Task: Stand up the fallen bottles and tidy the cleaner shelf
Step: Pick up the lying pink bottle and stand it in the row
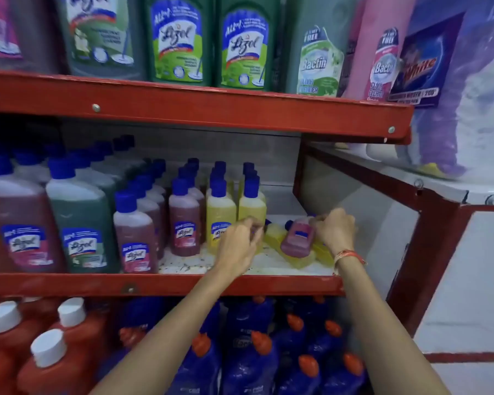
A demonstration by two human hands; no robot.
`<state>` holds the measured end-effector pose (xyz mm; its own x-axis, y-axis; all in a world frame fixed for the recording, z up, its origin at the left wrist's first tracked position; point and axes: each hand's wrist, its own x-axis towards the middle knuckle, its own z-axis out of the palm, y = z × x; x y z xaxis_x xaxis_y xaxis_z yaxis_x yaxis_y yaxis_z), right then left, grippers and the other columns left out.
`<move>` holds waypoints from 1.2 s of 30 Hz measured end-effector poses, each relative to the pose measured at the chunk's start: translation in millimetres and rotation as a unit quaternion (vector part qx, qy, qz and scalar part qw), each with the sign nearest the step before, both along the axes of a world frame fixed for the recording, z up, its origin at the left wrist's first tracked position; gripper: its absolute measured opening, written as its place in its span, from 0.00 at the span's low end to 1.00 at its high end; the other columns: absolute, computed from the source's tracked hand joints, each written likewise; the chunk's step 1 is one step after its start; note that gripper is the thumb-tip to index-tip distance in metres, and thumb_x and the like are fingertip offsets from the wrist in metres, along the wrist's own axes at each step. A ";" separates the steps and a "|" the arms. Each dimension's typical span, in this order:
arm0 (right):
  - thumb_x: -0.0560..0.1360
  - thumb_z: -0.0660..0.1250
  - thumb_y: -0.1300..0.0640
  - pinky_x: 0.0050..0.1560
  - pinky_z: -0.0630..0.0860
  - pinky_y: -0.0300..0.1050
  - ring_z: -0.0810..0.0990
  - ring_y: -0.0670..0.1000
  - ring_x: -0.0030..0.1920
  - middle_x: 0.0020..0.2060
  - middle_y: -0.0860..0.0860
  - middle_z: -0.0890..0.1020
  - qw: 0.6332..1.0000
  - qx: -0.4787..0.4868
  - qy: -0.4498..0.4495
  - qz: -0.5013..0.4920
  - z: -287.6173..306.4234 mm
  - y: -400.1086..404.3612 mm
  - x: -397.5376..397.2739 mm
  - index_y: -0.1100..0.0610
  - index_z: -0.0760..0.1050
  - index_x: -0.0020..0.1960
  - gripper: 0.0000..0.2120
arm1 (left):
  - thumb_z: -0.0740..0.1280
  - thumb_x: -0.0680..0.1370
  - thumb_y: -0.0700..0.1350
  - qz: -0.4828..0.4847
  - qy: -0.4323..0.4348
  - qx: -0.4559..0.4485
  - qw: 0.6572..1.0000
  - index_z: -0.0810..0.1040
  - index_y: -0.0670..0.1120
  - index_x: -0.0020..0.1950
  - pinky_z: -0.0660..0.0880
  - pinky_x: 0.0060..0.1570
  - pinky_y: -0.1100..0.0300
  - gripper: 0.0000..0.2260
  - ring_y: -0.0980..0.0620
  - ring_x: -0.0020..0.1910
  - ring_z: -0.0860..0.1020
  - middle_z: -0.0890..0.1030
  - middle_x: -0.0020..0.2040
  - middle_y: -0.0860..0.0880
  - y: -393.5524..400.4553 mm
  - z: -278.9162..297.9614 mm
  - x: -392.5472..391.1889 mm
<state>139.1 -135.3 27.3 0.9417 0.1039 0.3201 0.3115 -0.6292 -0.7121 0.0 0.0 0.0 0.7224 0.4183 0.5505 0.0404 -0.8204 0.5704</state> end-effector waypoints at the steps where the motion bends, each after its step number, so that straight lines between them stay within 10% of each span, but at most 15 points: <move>1: 0.74 0.68 0.55 0.57 0.78 0.54 0.80 0.66 0.56 0.53 0.67 0.82 1.000 -0.015 0.014 0.003 -1.1 0.9 6.0 0.65 0.81 0.55 0.15 | 0.61 0.78 0.46 -0.003 0.031 -0.035 0.999 0.78 0.43 0.56 0.78 0.48 0.53 0.11 0.47 0.47 0.82 0.84 0.49 0.44 -1.4 -4.5 8.7; 6: 0.74 0.69 0.48 0.43 0.68 0.44 0.80 0.61 0.55 0.53 0.63 0.82 0.997 -0.038 0.061 0.021 -8.8 7.0 24.6 0.65 0.78 0.53 0.19 | 0.62 0.78 0.44 -0.063 0.128 -0.338 0.930 0.76 0.32 0.54 0.80 0.26 0.59 0.15 0.54 0.24 0.79 0.83 0.46 0.34 -9.9 -12.6 39.5; 14: 0.70 0.74 0.46 0.51 0.79 0.52 0.81 0.62 0.53 0.52 0.63 0.83 0.990 0.003 0.122 0.071 -14.9 11.5 40.4 0.66 0.78 0.52 0.23 | 0.71 0.73 0.48 -0.123 0.188 -0.568 0.792 0.76 0.37 0.46 0.82 0.38 0.58 0.14 0.48 0.32 0.83 0.82 0.45 0.34 -11.6 -3.7 64.9; 21: 0.66 0.79 0.60 0.58 0.79 0.62 0.83 0.65 0.53 0.53 0.68 0.83 0.941 0.222 0.228 0.112 -12.3 7.5 27.9 0.72 0.77 0.55 0.24 | 0.76 0.68 0.45 -0.086 0.099 -0.495 0.859 0.81 0.39 0.39 0.83 0.36 0.60 0.10 0.52 0.29 0.83 0.84 0.39 0.40 -14.6 -7.3 59.5; 26: 0.51 0.82 0.43 0.51 0.83 0.56 0.86 0.57 0.45 0.43 0.57 0.87 0.947 0.252 0.166 0.115 -0.3 9.0 -2.2 0.57 0.81 0.45 0.28 | 0.78 0.62 0.51 -0.043 0.005 -0.258 0.965 0.85 0.44 0.42 0.81 0.43 0.52 0.14 0.50 0.38 0.84 0.87 0.39 0.44 -21.4 -2.5 42.3; 31: 0.53 0.81 0.44 0.52 0.82 0.55 0.86 0.55 0.47 0.44 0.53 0.87 0.962 0.243 0.102 0.070 0.6 15.2 -30.0 0.59 0.82 0.52 0.32 | 0.79 0.63 0.47 -0.100 -0.015 -0.287 0.953 0.85 0.44 0.47 0.81 0.48 0.52 0.15 0.53 0.42 0.84 0.87 0.43 0.45 -17.6 1.4 15.5; 36: 0.62 0.80 0.58 0.47 0.83 0.44 0.86 0.46 0.46 0.46 0.48 0.87 0.920 0.288 0.121 0.239 -14.2 40.4 -52.4 0.59 0.79 0.59 0.26 | 0.77 0.64 0.39 -0.117 -0.021 -0.357 0.926 0.82 0.40 0.53 0.80 0.51 0.61 0.18 0.55 0.44 0.84 0.85 0.49 0.42 23.9 -8.9 -21.3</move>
